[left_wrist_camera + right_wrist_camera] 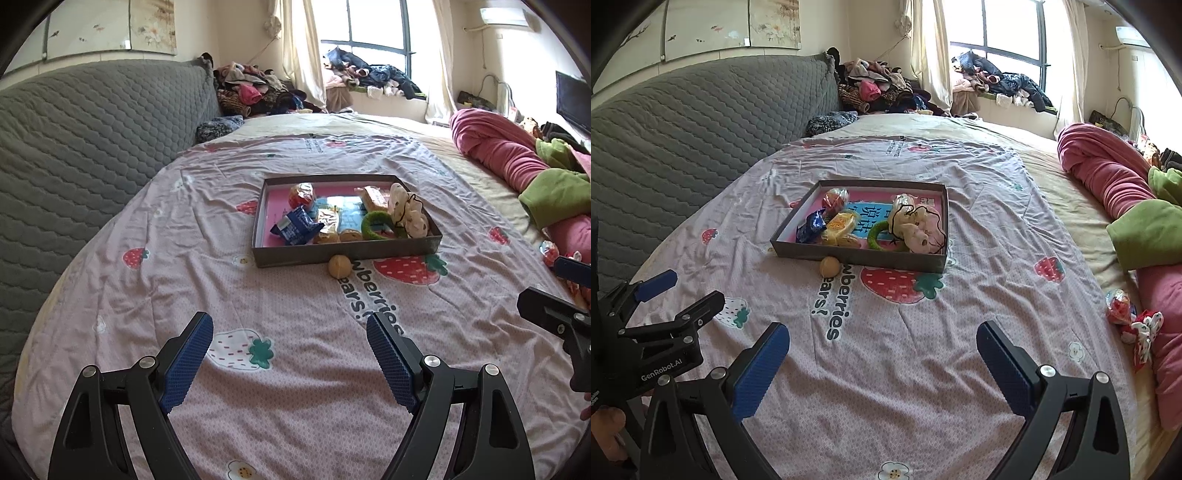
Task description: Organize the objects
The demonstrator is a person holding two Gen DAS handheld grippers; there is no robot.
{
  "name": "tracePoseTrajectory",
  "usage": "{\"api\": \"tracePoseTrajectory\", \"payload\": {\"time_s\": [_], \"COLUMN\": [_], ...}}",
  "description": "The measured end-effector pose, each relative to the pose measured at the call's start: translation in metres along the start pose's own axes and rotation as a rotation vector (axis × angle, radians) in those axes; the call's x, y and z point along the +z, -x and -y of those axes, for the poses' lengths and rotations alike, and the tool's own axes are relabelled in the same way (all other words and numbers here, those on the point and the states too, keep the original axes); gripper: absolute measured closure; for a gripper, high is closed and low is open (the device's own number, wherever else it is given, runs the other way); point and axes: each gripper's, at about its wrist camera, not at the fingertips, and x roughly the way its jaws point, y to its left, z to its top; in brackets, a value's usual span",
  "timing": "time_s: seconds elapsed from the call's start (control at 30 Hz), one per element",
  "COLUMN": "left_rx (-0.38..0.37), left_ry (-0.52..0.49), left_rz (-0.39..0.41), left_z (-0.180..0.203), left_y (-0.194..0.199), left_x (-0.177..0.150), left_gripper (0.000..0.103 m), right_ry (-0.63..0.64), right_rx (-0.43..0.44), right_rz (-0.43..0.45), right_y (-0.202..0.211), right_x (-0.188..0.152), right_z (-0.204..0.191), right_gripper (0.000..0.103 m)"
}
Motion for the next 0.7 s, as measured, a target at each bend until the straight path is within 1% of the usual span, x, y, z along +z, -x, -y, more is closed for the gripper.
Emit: {"api": "tracePoseTrajectory", "payload": {"time_s": [0.3, 0.43, 0.7], "left_rx": [-0.008, -0.012, -0.023], "left_ry": [0.018, 0.023, 0.034], "left_rz": [-0.004, 0.006, -0.014], "left_z": [-0.004, -0.005, -0.006], "left_y": [-0.005, -0.007, -0.021], "left_x": [-0.011, -0.016, -0.030], "left_gripper": [0.017, 0.017, 0.017], "right_ry": [-0.004, -0.012, -0.031], "right_rx": [0.003, 0.002, 0.004], "right_rz": [-0.006, 0.007, 0.023], "right_y": [-0.011, -0.013, -0.023], "right_x": [-0.016, -0.023, -0.039], "right_z": [0.001, 0.004, 0.011], "right_gripper": [0.001, 0.001, 0.001]}}
